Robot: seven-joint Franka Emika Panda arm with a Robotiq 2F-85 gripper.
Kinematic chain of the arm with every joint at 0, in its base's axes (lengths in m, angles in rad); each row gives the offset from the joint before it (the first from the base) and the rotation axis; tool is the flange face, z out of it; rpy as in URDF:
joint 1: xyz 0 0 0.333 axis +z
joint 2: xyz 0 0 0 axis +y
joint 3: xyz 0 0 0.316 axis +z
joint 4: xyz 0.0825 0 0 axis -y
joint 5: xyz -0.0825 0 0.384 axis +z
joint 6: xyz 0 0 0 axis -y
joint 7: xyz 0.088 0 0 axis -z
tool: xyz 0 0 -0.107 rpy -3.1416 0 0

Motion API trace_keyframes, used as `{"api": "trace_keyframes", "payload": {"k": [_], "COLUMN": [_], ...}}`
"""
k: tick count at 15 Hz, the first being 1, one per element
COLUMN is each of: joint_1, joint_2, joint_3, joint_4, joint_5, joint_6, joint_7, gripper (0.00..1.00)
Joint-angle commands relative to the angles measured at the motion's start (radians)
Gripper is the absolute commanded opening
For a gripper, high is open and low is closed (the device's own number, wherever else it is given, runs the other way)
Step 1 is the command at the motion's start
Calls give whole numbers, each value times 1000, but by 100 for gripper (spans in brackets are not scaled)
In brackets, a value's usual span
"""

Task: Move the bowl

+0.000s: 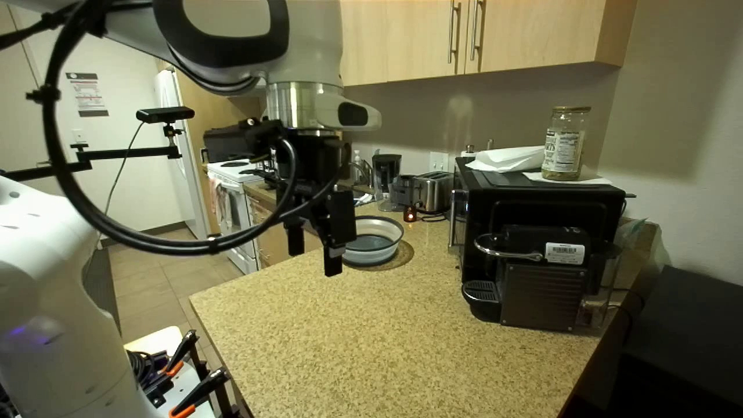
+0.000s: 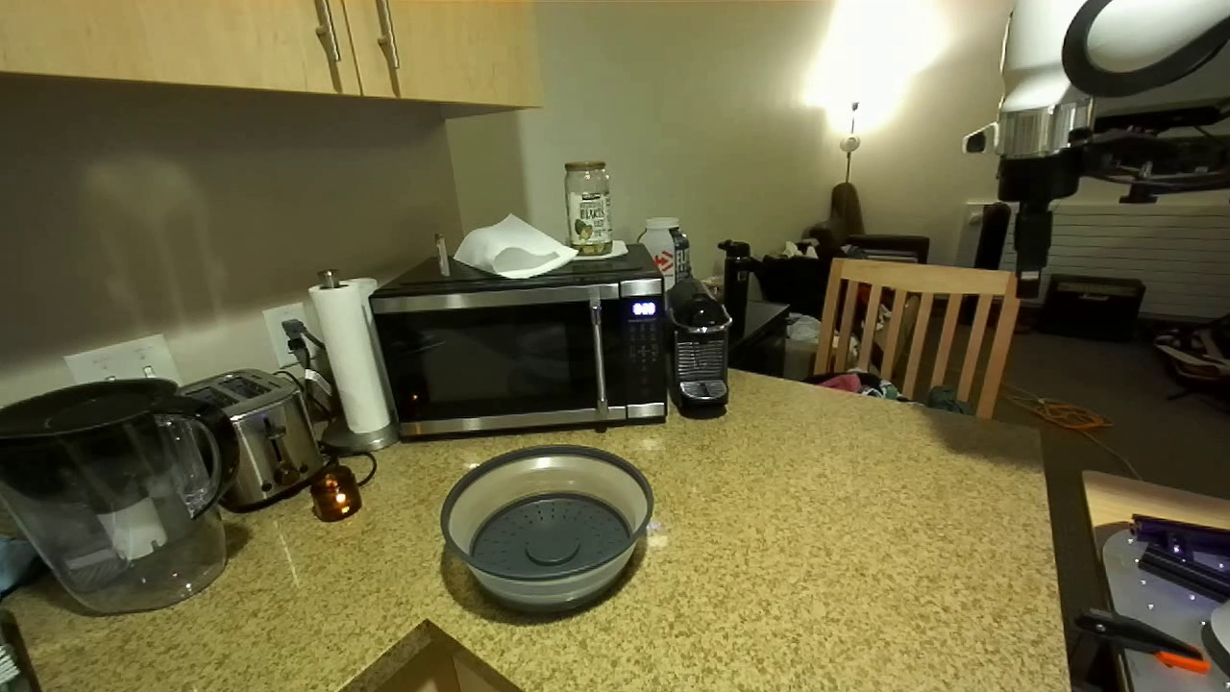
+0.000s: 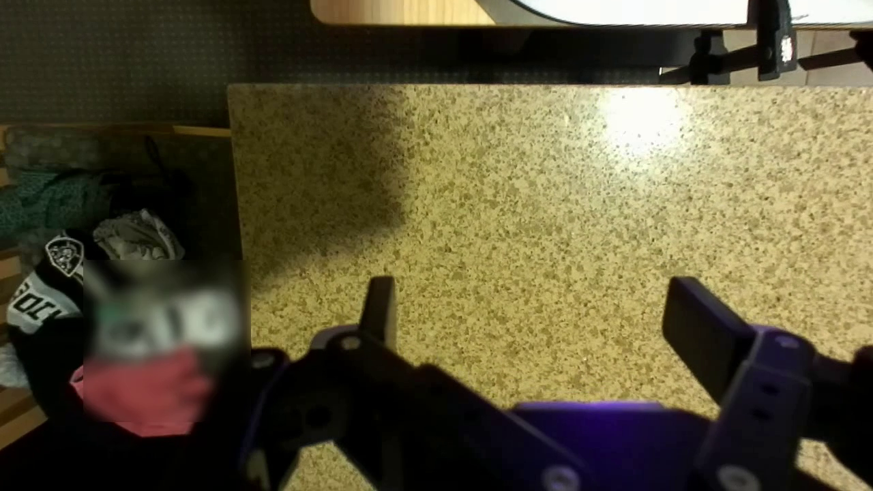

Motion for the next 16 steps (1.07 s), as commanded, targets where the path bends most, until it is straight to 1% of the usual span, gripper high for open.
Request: {"api": "trace_keyframes", "payload": {"k": [1,7,16], "joint_1": [32,79,122], "joint_2": [25,56,110], "joint_3": [28,40,39], "joint_4": [30,70,146], "joint_5": [29,70,139], "joint_6": [-1,-2,-5], "joint_7": [17,8,-17], "gripper": [100,100,100]}}
